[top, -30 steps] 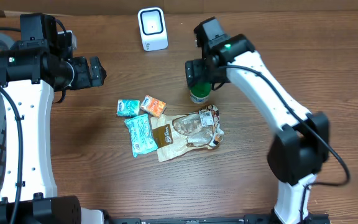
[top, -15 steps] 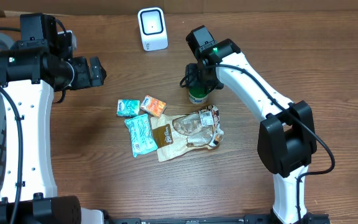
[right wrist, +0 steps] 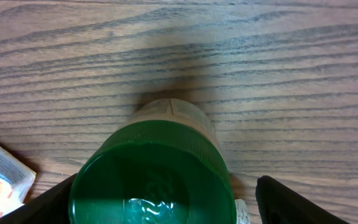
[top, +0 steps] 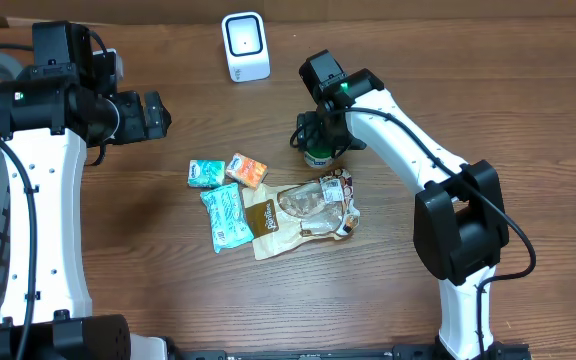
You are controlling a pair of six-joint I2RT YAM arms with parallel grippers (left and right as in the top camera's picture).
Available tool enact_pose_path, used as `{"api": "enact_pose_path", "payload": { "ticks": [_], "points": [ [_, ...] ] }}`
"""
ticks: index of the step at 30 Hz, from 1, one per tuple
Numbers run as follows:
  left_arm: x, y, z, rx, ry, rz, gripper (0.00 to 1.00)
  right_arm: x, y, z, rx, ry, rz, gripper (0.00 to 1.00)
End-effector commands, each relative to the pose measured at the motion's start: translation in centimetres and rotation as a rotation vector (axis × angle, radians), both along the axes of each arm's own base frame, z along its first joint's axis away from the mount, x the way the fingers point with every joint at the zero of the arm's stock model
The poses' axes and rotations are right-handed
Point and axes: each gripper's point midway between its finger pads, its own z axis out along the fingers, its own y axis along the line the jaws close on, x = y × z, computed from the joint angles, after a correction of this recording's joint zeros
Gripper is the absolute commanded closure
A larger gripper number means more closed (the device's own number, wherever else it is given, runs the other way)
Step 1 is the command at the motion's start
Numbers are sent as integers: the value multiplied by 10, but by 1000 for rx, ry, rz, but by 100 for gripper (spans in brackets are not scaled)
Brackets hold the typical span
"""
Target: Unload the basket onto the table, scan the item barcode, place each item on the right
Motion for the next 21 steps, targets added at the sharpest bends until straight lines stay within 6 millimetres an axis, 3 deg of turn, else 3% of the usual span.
{"api": "enact_pose_path", "payload": {
  "ticks": [1,8,21],
  "points": [
    [2,-3,12,2,-35,-19,1,-1,0,-4,-17,2,55,17],
    [2,-3,12,2,-35,-19,0,1,4,2,-21,-10,166,18],
    [2,-3,12,2,-35,-19,1,-4,7,11,-100,-26,673,22]
  ]
}}
